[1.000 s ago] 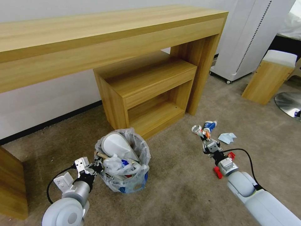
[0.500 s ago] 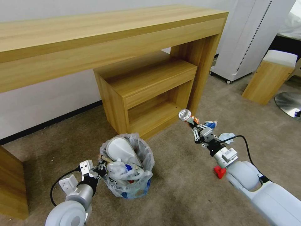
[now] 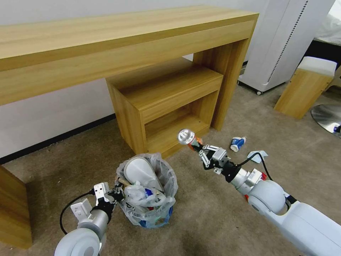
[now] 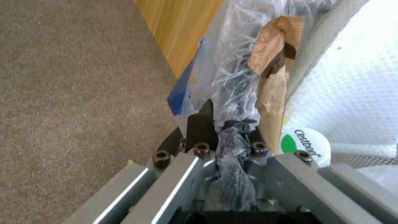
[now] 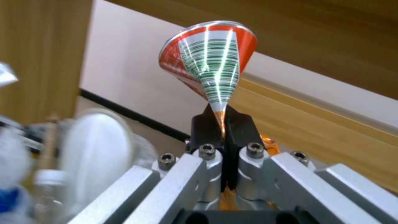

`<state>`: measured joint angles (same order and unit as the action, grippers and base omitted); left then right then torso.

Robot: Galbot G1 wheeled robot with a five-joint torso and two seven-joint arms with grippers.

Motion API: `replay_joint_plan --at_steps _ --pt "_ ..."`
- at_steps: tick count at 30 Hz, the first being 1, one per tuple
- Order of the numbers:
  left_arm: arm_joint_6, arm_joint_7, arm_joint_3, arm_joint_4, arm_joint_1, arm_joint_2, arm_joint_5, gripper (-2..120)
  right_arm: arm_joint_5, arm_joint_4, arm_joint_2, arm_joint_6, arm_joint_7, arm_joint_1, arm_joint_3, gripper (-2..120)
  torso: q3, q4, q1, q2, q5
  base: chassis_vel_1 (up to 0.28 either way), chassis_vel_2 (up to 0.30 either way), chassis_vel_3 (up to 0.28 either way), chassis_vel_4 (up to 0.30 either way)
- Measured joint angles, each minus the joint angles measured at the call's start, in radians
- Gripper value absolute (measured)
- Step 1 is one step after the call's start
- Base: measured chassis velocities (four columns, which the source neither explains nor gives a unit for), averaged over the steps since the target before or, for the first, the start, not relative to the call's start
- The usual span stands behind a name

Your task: Pick up the trash bin and place the garbage on the floor into it.

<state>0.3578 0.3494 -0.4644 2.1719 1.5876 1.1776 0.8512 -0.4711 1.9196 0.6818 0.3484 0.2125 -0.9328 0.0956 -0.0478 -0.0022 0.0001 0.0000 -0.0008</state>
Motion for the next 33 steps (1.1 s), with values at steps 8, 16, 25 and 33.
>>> replay_joint_plan --at_steps 8,16,25,33 --pt "0.003 0.000 0.015 -0.010 -0.009 0.004 -0.011 1 -0.021 0.034 -0.004 -0.036 0.017 0.118 0.132 0 0.000 0.0000 0.000 0.000 0.0000 0.000 0.000 0.000 0.000" --pt "0.004 0.000 0.019 -0.020 -0.014 0.008 -0.019 1 -0.066 0.087 -0.002 -0.134 -0.022 0.326 0.353 0 0.000 0.0001 0.000 0.000 -0.0001 0.000 0.000 0.000 0.000" --pt "0.004 0.000 0.015 -0.023 -0.014 0.009 -0.021 1 -0.104 0.108 0.019 -0.196 -0.073 0.426 0.501 0 0.000 -0.0001 0.000 0.000 -0.0001 0.000 0.000 0.000 0.000" --pt "0.004 0.000 -0.002 -0.018 -0.011 0.010 -0.020 1 -0.138 0.130 0.054 -0.282 -0.149 0.516 0.631 0 0.000 0.0000 0.000 0.000 -0.0002 0.000 0.000 0.000 0.000"
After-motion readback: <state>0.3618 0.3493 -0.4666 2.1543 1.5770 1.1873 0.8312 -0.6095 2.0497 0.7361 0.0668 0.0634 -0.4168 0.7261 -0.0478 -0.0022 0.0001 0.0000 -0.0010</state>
